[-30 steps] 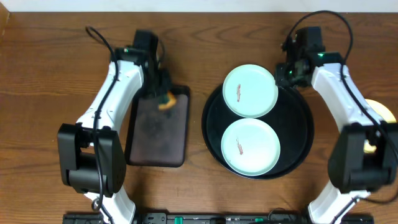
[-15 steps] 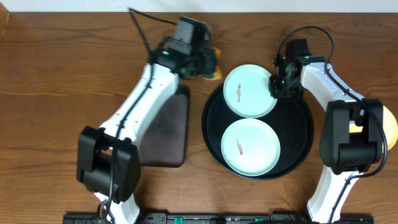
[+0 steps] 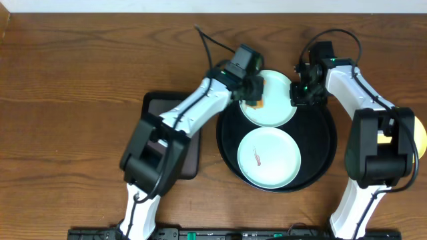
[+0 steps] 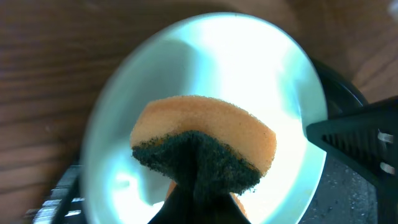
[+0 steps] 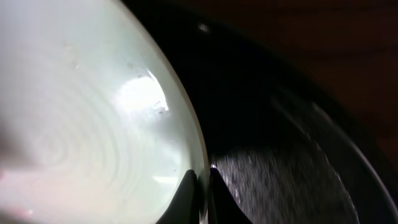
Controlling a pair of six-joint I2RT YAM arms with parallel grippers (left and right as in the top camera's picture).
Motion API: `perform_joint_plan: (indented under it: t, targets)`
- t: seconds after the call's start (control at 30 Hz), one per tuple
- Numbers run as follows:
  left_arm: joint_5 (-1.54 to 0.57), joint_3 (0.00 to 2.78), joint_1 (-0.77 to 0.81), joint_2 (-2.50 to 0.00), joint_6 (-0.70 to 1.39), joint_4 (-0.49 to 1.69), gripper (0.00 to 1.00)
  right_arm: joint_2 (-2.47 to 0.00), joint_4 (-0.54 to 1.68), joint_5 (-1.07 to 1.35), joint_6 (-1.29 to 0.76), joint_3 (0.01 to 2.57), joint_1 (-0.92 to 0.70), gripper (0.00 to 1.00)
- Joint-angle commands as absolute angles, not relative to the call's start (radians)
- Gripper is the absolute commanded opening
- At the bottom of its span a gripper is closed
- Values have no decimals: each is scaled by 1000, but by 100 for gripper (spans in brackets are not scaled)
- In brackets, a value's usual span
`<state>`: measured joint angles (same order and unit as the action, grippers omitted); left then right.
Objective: Clean dirty plates on tray and stack at the side
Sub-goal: 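Carry the sponge with the left gripper to the back mint-green plate, then scrub the mint-green plate with the sponge while right gripper holds rim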
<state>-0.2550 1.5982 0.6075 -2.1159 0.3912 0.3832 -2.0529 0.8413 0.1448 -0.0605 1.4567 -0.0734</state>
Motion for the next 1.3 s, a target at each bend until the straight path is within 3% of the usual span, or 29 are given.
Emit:
perform_joint_plan:
  t: [0.0, 0.27, 0.47, 0.73, 0.93, 1.27]
  targets:
    - [-243, 1606, 645, -2151, 459, 353, 7, -1991, 871, 86, -78, 1444, -76, 1]
    - [-242, 1606, 685, -2242, 529, 289, 8, -1963, 883, 85, -77, 1444, -104, 1]
    - [-57, 1606, 647, -2251, 406, 313, 7, -1963, 886, 82, -77, 1444, -110, 1]
    - [43, 1606, 555, -2251, 344, 376, 8, -1963, 888, 78, -73, 1444, -110, 1]
    - [-53, 1606, 575, -2252, 491, 321, 7, -1963, 891, 69, -72, 1444, -110, 1]
    - [-196, 1606, 734, -2252, 698, 249, 7, -1963, 902, 56, -70, 1444, -110, 1]
